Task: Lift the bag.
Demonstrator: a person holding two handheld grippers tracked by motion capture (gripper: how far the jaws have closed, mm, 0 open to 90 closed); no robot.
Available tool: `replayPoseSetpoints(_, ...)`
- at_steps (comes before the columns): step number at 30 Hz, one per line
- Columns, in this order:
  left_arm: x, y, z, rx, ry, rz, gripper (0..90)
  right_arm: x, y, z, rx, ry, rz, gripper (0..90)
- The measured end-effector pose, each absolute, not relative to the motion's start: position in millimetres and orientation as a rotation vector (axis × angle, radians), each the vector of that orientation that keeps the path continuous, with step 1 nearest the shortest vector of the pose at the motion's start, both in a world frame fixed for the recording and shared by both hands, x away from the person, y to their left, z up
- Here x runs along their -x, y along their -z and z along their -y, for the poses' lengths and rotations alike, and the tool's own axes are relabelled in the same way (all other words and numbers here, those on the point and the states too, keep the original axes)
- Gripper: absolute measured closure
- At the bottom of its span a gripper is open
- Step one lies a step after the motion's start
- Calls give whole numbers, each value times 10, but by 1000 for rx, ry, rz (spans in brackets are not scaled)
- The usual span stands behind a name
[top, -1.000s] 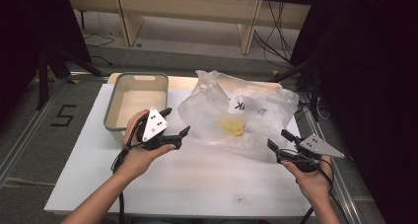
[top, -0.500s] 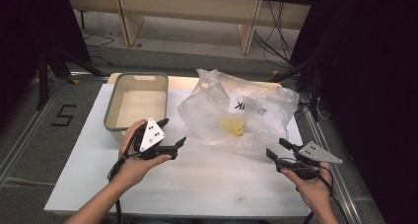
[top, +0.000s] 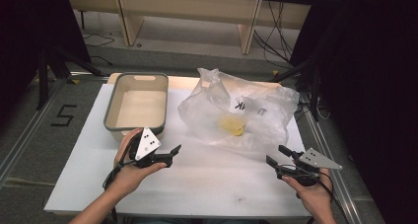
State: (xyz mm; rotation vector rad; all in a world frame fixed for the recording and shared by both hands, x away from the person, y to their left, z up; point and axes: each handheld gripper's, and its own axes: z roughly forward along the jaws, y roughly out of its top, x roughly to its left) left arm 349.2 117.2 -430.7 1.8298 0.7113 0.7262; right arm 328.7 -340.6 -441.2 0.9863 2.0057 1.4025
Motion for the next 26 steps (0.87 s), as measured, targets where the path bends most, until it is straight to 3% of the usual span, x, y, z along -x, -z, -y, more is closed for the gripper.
replayPoseSetpoints(26,-3447,4450,-1194,-1857,-744,-731,201,-3209,4529,3440,-1007,-1434,-1996,360)
